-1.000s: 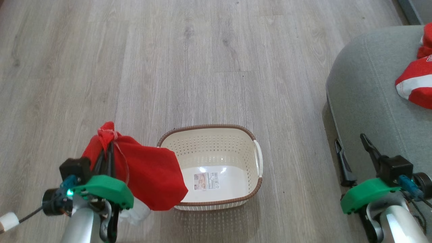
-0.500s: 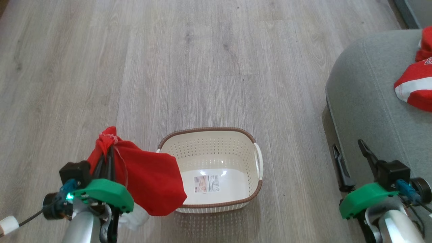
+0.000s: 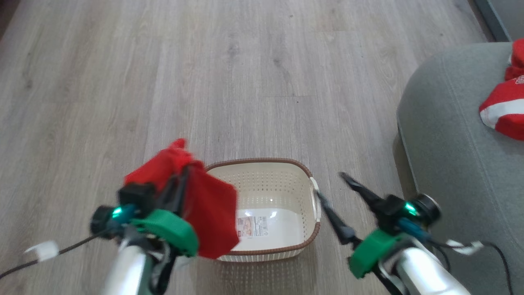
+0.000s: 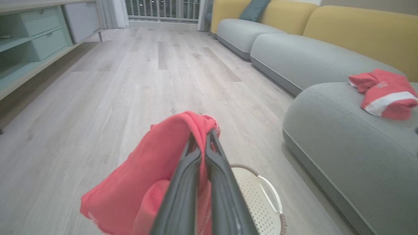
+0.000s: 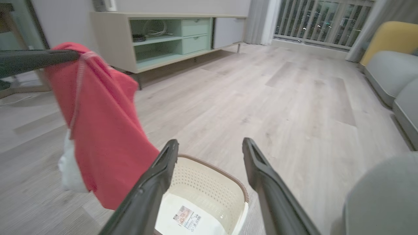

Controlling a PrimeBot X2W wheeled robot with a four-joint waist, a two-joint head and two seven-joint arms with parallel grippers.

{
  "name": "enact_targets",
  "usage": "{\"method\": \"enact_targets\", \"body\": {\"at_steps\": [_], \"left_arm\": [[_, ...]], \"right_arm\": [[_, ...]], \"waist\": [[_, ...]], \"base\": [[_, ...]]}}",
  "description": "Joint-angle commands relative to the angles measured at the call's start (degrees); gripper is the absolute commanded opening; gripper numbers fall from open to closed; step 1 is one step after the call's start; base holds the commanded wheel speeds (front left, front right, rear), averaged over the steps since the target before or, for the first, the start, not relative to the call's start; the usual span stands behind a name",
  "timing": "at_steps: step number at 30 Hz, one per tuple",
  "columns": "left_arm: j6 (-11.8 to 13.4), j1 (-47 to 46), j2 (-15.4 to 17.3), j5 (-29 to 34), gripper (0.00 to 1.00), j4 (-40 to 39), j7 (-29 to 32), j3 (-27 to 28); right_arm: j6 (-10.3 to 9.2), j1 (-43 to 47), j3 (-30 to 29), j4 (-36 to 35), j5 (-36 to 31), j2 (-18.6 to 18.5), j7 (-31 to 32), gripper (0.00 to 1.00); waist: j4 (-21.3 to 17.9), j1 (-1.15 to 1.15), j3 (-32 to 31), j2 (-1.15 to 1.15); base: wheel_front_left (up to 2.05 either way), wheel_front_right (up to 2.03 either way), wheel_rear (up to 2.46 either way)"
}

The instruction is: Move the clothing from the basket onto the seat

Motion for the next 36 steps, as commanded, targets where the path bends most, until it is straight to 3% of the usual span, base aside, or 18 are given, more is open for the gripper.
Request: {"method": "enact_targets", "body": {"at_steps": [1, 11, 19, 20, 21, 26, 28, 29, 31, 32, 36], "left_arm": [[-0.48, -3.71, 0.56, 0.68, 0.00, -3.31, 0.47, 0.33], [-2.41, -7.46, -0.57, -2.53, 0.00, -12.82, 7.34, -14.13], [-2.57, -9.54, -0.59, -5.74, 0.00, -17.36, 9.95, -21.99], [-2.58, -9.66, -0.46, -6.35, 0.00, -17.76, 10.16, -22.61], [-2.58, -9.74, -0.24, -6.80, 0.00, -18.08, 10.31, -23.00], [-2.43, -9.26, 0.84, -8.36, 0.00, -18.30, 10.13, -22.58], [-2.18, -8.95, 1.19, -8.55, 0.25, -17.86, 9.79, -22.18], [-2.03, -8.85, 1.43, -8.43, 0.44, -17.60, 9.53, -22.03], [-1.62, -8.53, 1.67, -8.33, 0.96, -16.98, 8.82, -21.69], [-1.42, -8.34, 1.75, -8.29, 1.00, -16.58, 8.51, -21.59], [-0.98, -8.01, 1.97, -7.57, 1.00, -14.28, 6.64, -21.75]], "right_arm": [[-0.02, -3.82, 3.37, -1.69, 1.33, -1.56, -0.37, 1.00], [-0.02, -15.11, 20.79, -0.06, 10.20, -6.70, -0.37, 1.00], [-0.02, -19.74, 28.08, 1.56, 15.06, -7.53, -0.37, 1.00], [-0.02, -20.08, 28.79, 1.75, 15.90, -7.60, -0.37, 0.44], [-0.02, -20.27, 29.39, 1.93, 16.87, -7.67, -0.37, 0.00], [-0.02, -20.82, 31.09, 2.04, 21.01, -8.68, -0.37, 0.00], [-0.02, -20.77, 30.48, 1.98, 21.88, -9.03, -0.37, 0.00], [-0.02, -20.70, 29.93, 1.94, 22.22, -9.21, -0.37, 0.00], [-0.02, -20.41, 28.61, 1.93, 22.72, -9.64, -0.37, 0.00], [-0.02, -20.24, 27.85, 1.91, 22.86, -9.91, -0.37, 0.00], [-0.02, -19.38, 24.23, 1.45, 23.11, -11.24, -0.37, 0.00]], "waist": [[0.50, 0.00, -0.17, 0.00], [3.73, 0.00, -0.61, 0.00], [4.53, 0.00, -0.95, 0.00], [4.60, 0.00, -1.01, 0.00], [4.66, 0.00, -1.05, 0.00], [4.35, 0.00, -1.07, 0.00], [4.02, 0.00, -0.97, 0.00], [3.80, 0.00, -0.91, 0.00], [3.25, 0.00, -0.81, 0.00], [2.88, 0.00, -0.71, 0.00], [0.58, 0.00, -0.04, 0.00]], "base": [[0.00, 0.00, 0.00], [0.00, 0.00, 0.00], [0.00, 0.00, 0.00], [0.00, 0.00, 0.00], [0.00, 0.00, 0.00], [0.00, 0.00, 0.00], [0.00, 0.00, 0.00], [0.00, 0.00, 0.00], [0.00, 0.00, 0.00], [0.00, 0.00, 0.00], [0.00, 0.00, 0.00]]}}
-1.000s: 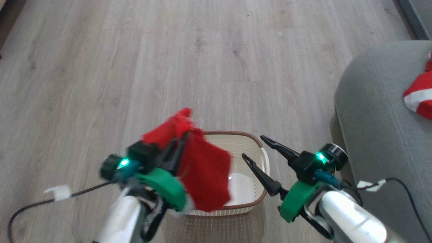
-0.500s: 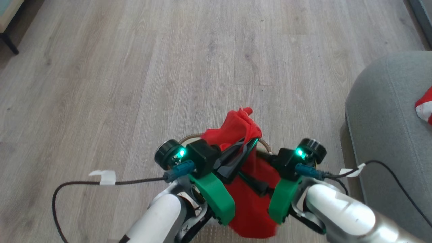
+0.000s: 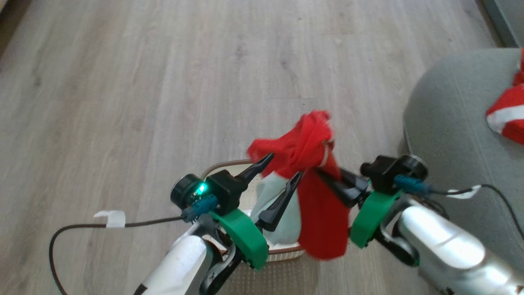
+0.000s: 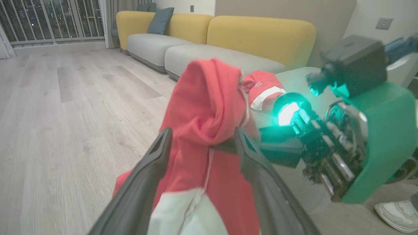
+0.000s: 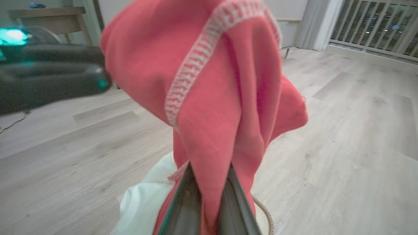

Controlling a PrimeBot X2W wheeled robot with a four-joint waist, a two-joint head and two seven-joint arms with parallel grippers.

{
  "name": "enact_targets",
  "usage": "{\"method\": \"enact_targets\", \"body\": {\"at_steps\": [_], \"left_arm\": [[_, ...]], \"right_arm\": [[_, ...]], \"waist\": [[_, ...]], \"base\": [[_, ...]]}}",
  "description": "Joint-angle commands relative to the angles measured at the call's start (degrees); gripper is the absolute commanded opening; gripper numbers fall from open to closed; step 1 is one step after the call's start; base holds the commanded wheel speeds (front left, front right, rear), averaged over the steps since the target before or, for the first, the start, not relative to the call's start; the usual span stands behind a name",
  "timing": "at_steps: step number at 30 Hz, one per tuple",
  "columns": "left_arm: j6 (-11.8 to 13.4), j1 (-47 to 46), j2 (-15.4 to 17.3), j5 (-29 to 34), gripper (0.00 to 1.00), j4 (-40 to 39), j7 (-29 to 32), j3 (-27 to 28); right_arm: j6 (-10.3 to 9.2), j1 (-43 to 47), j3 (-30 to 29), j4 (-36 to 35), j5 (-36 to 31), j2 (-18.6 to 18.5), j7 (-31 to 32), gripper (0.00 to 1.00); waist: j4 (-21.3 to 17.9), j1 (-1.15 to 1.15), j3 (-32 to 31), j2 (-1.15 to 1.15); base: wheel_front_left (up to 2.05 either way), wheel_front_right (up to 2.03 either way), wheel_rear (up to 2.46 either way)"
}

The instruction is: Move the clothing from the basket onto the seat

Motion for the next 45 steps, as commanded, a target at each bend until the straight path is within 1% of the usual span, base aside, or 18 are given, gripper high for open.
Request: {"method": "enact_targets", "body": {"at_steps": [1, 4, 9, 12, 15, 18, 22, 30, 34, 35, 36, 38, 39, 42, 43, 45], "left_arm": [[0.36, -1.74, 0.31, 0.50, 1.00, -0.74, -1.17, 1.72], [0.29, -1.57, -0.27, 0.55, 1.00, 1.90, -3.61, 0.83], [-0.12, -1.53, -1.58, 0.12, 1.00, 7.90, -8.05, -1.84], [-0.21, -1.84, -2.28, -0.99, 1.00, 10.95, -9.84, -2.91], [-0.23, -2.80, -2.63, -1.62, 1.00, 12.82, -10.80, -4.24], [-0.18, -3.92, -2.77, -2.10, 1.00, 14.14, -11.29, -5.43], [-0.07, -5.09, -2.83, -2.99, 1.00, 15.25, -11.59, -6.93], [0.79, -7.02, -2.85, -4.68, 1.00, 15.06, -11.75, -8.98], [1.71, -8.87, -2.85, -4.24, 1.00, 14.75, -11.76, -8.31], [1.98, -9.51, -2.85, -3.81, 1.00, 14.84, -11.76, -7.99], [2.32, -10.92, -2.85, -2.98, 1.00, 15.00, -11.76, -7.29], [2.47, -12.75, -2.80, -2.01, 1.00, 15.03, -11.76, -6.79], [2.51, -13.75, -2.73, -1.56, 1.00, 15.03, -11.76, -6.50], [2.77, -16.80, -2.49, -0.22, 1.00, 14.86, -11.77, -5.45], [2.89, -17.68, -2.49, 0.08, 1.00, 14.64, -11.77, -4.94], [3.22, -18.95, -2.41, 0.69, 1.00, 14.26, -11.77, -3.75]], "right_arm": [[-0.02, -0.34, -1.80, -1.90, 0.45, -0.91, -0.38, 0.00], [-0.02, 0.05, -4.37, -2.58, -0.03, -1.93, -0.38, 0.00], [-0.02, 0.44, -8.26, -3.72, -1.10, -3.43, -0.38, 0.00], [-0.02, 0.83, -10.54, -4.42, -1.52, -4.19, -0.38, 0.00], [-0.02, 1.61, -12.88, -5.00, -1.72, -5.20, -0.38, 0.00], [-0.02, 2.68, -15.17, -5.21, -1.95, -6.32, -0.38, 0.00], [-0.02, 4.03, -18.41, -5.38, -2.48, -7.21, -0.38, 0.00], [-0.02, 4.94, -21.88, -6.47, -3.19, -7.40, -0.38, 0.00], [-0.02, 2.63, -25.14, -6.63, -2.95, -6.38, -0.38, 0.00], [-0.02, 1.36, -26.11, -6.22, -3.74, -6.22, -0.38, 0.00], [-0.02, -1.65, -28.03, -5.03, -3.51, -4.81, -0.38, 0.00], [-0.02, -5.91, -30.07, -3.51, -4.53, -4.53, -0.38, 0.00], [-0.02, -8.22, -31.52, -2.58, -3.89, -4.13, -0.38, 0.00], [-0.02, -16.53, -35.80, 1.15, -5.59, -6.00, -0.38, 0.00], [-0.02, -19.46, -37.56, 2.63, -5.17, -6.35, -0.38, 0.00], [-0.02, -25.55, -40.13, 5.71, -6.56, -8.18, -0.38, 0.00]], "waist": [[-1.96, 0.00, 0.59, 0.00], [-5.29, 0.00, 1.27, 0.00], [-11.90, 0.00, 2.44, 0.00], [-15.98, 0.00, 3.16, 0.00], [-18.99, 0.00, 4.00, 0.00], [-20.97, 0.00, 4.80, 0.00], [-22.52, 0.00, 5.58, 0.00], [-22.70, 0.00, 7.49, 0.00], [-22.01, 0.00, 10.97, 0.00], [-21.81, 0.00, 12.38, 0.00], [-21.30, 0.00, 15.47, 0.00], [-20.34, 0.00, 19.30, 0.00], [-19.69, 0.00, 21.23, 0.00], [-17.27, 0.00, 27.27, 0.00], [-16.38, 0.00, 29.24, 0.00], [-14.85, 0.00, 32.61, 0.00]], "base": [[0.00, 0.00, 0.00], [0.00, 0.00, 0.00], [0.00, 0.00, 0.00], [0.00, 0.00, 0.00], [0.00, 0.00, 0.00], [0.00, 0.00, 0.00], [0.00, 0.00, 0.00], [0.00, 0.00, 0.00], [0.00, 0.00, 0.00], [0.00, 0.00, 0.00], [0.00, 0.00, 0.00], [0.00, 0.00, 0.00], [0.00, 0.00, 0.00], [0.00, 0.00, 0.00], [0.00, 0.00, 0.00], [0.00, 0.00, 0.00]]}}
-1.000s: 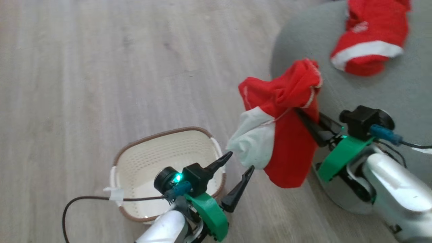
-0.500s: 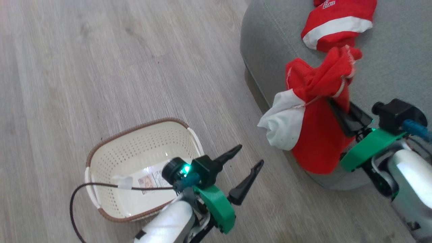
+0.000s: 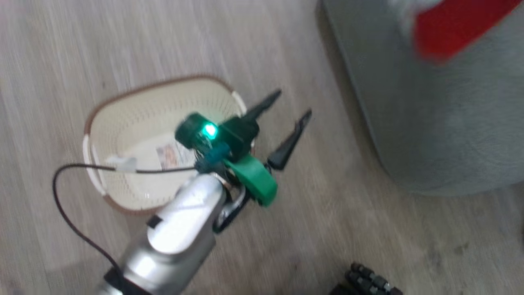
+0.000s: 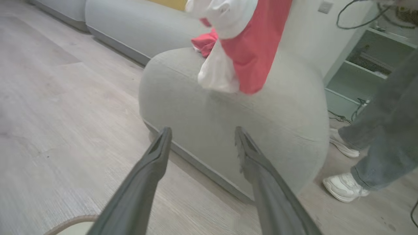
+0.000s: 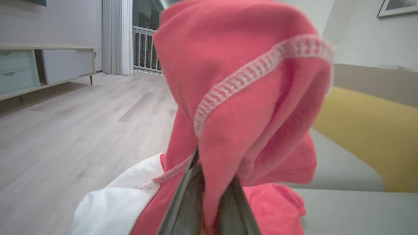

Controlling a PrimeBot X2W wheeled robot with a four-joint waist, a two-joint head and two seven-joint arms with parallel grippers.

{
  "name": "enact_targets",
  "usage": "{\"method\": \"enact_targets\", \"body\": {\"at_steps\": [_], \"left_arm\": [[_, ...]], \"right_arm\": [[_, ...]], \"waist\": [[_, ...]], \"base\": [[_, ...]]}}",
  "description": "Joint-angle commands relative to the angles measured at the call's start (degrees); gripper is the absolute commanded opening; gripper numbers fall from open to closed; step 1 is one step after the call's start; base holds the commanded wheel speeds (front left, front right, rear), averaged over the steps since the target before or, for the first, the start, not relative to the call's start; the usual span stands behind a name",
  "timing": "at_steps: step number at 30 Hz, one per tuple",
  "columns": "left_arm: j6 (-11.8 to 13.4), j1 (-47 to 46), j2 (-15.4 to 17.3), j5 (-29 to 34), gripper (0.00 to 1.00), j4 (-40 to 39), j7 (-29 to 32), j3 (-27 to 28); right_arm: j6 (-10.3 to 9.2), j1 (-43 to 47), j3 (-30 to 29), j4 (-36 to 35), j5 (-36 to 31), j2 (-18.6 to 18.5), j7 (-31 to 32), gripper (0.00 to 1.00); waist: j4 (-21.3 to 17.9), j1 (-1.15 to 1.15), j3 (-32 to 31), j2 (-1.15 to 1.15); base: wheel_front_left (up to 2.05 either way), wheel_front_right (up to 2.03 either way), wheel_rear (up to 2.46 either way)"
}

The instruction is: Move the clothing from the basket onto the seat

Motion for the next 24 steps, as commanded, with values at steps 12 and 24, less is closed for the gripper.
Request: {"method": "enact_targets", "body": {"at_steps": [12, 24], "left_arm": [[0.49, 3.69, 1.23, 1.97, 1.00, -4.57, -0.54, 6.97], [1.34, 6.83, 3.88, 3.47, 1.00, -6.79, -0.17, 7.11]], "right_arm": [[-0.02, -27.76, -22.53, 23.02, -7.13, -14.67, 0.57, 0.00], [-0.02, -20.34, -39.83, 34.48, -14.09, -8.27, -0.36, 1.00]], "waist": [[9.15, -0.02, 17.66, 0.00], [4.96, -0.02, 21.79, 0.00]], "base": [[0.00, 0.00, 0.00], [0.00, 0.00, 0.00]]}}
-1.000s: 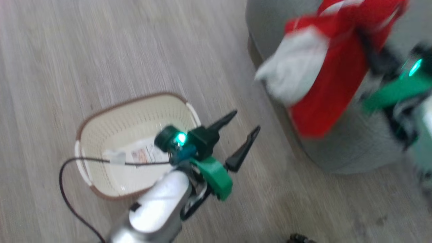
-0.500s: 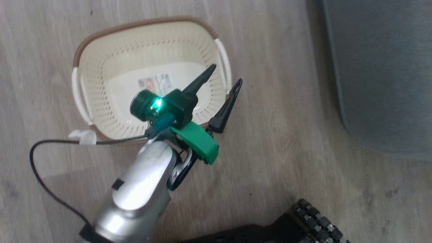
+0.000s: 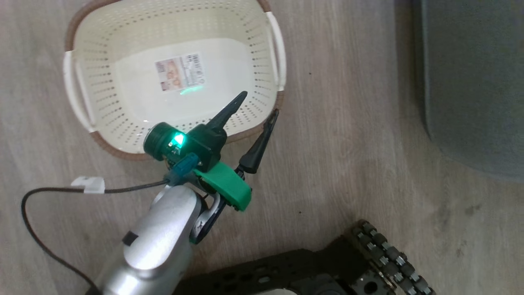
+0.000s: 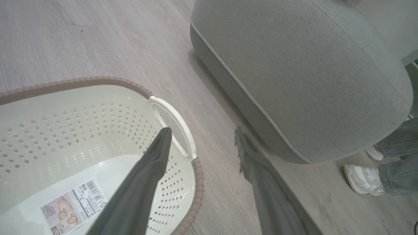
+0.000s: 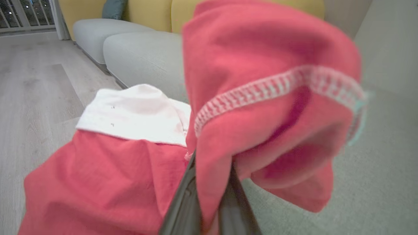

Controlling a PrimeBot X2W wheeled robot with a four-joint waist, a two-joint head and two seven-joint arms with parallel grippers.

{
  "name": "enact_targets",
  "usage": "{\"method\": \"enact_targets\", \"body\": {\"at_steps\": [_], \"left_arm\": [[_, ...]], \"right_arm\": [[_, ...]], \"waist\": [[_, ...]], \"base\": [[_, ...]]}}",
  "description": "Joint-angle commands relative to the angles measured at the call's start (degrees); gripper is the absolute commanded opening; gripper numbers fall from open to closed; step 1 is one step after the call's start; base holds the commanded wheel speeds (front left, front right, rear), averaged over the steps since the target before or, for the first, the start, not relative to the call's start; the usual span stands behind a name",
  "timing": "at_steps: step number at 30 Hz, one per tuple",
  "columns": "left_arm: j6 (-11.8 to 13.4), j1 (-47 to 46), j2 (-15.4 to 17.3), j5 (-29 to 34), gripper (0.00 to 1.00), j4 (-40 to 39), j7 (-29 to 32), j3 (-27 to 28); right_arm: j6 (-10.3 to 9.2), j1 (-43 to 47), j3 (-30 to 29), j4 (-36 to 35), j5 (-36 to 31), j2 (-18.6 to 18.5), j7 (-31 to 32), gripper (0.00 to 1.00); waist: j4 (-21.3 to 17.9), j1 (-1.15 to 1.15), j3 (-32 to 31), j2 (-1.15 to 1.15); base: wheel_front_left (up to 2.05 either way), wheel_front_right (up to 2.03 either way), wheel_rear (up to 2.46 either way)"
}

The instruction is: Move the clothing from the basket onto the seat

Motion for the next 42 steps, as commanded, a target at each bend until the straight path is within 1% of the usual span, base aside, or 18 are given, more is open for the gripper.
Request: {"method": "enact_targets", "body": {"at_steps": [1, 5, 7, 10, 15, 18, 21, 24, 26, 28, 36, 42], "left_arm": [[0.34, 1.82, 0.74, 0.53, 1.00, -1.91, -0.18, 1.06], [0.79, 1.79, 1.67, 0.22, 1.00, -2.49, 0.53, 1.60], [0.75, 1.70, 1.89, -0.22, 1.00, -2.62, 0.79, 1.87], [0.79, 1.46, 1.98, -0.80, 1.00, -2.74, 0.79, 2.30], [0.61, 1.97, 1.63, -2.55, 1.00, -1.66, 0.33, 3.42], [0.49, 3.11, 1.22, -3.80, 1.00, -0.30, -0.03, 4.30], [0.62, 4.57, 0.71, -5.15, 1.00, 0.88, -0.37, 6.11], [1.16, 6.00, 0.31, -5.92, 1.00, 0.79, -0.51, 9.20], [1.37, 7.26, 0.17, -5.69, 1.00, 0.14, -0.53, 11.66], [1.38, 8.80, 0.00, -5.45, 1.00, -0.22, -0.53, 14.20], [1.11, 13.91, 0.01, -3.30, 1.00, 0.60, -0.55, 23.69], [0.30, 16.70, -0.83, -1.53, 1.00, 3.34, -0.55, 28.51]], "right_arm": [[-0.02, 1.29, -0.50, -2.65, -0.97, -1.80, -0.35, 1.00], [-0.02, 5.34, -1.19, -4.33, -5.16, 0.20, -0.36, 1.00], [-0.02, 6.81, -1.14, -4.72, -6.26, 1.06, -0.36, 1.00], [-0.02, 9.37, 0.69, -6.03, -6.53, 2.64, -0.36, 1.00], [-0.02, 17.88, 7.81, -10.91, -4.13, 6.13, -0.36, 1.00], [-0.02, 24.55, 11.54, -16.51, -1.26, 8.16, -0.36, 1.00], [-0.02, 31.26, 14.37, -23.49, 1.81, 9.93, -0.36, 1.00], [-0.02, 37.44, 16.74, -29.73, 3.46, 10.26, -0.37, 1.00], [-0.02, 41.18, 17.61, -33.58, 2.73, 10.27, -0.37, 1.00], [-0.02, 44.48, 17.98, -36.85, 1.78, 11.06, -0.37, 1.00], [-0.02, 53.84, 21.04, -46.41, -1.10, 16.89, -0.37, 1.00], [-0.02, 59.44, 24.03, -50.12, -3.21, 21.70, -0.37, 1.00]], "waist": [[-1.04, 0.00, 0.27, 0.00], [-2.53, 0.00, -0.72, 0.00], [-3.15, 0.00, -1.64, 0.00], [-3.94, 0.00, -3.49, 0.00], [-5.25, 0.00, -8.32, 0.00], [-5.79, 0.00, -12.41, 0.00], [-5.49, 0.00, -17.27, 0.00], [-4.34, 0.00, -21.64, 0.00], [-3.18, 0.00, -24.49, 0.00], [-1.86, 0.00, -27.23, 0.00], [3.77, 0.00, -35.27, 0.00], [7.93, 0.00, -39.70, 0.00]], "base": [[0.00, 0.00, 0.00], [0.00, 0.00, 0.00], [0.00, 0.00, 0.00], [0.00, 0.00, 0.00], [0.00, 0.00, 0.00], [0.00, 0.00, 0.00], [0.00, 0.00, 0.00], [0.00, 0.00, 0.00], [0.00, 0.00, 0.00], [0.00, 0.00, 0.00], [0.00, 0.00, 0.00], [0.00, 0.00, 0.00]]}}
